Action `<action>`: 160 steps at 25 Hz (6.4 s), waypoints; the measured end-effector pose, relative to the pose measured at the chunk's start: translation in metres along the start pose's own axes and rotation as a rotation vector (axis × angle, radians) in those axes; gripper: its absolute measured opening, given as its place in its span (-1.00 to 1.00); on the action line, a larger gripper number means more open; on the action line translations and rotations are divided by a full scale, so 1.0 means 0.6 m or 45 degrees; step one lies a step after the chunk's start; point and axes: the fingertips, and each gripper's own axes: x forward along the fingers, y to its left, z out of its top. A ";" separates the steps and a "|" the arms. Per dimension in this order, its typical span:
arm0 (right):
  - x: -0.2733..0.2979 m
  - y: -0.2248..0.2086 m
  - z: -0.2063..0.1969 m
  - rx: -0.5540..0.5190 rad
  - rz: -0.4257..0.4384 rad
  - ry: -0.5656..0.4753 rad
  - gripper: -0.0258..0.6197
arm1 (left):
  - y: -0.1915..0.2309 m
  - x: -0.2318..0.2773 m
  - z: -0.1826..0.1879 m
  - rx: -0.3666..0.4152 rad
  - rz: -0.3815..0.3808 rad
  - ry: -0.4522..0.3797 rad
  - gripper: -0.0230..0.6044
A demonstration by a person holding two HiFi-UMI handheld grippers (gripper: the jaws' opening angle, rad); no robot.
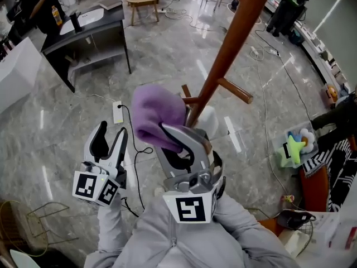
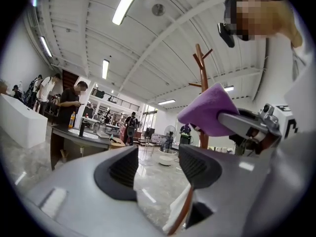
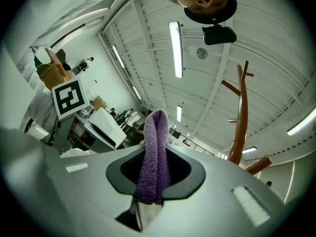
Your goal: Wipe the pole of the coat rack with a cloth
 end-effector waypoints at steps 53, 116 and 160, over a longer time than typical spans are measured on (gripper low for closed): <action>-0.060 -0.132 -0.208 -0.509 -0.181 0.517 -0.73 | -0.033 -0.012 -0.004 0.002 0.034 -0.008 -0.05; -0.180 0.026 -0.373 -0.036 0.072 0.855 -0.73 | -0.105 0.050 -0.037 -0.003 -0.114 0.068 -0.05; -0.255 -0.260 -0.296 0.679 -0.592 0.487 -0.74 | -0.162 0.071 -0.018 0.041 -0.206 0.042 -0.05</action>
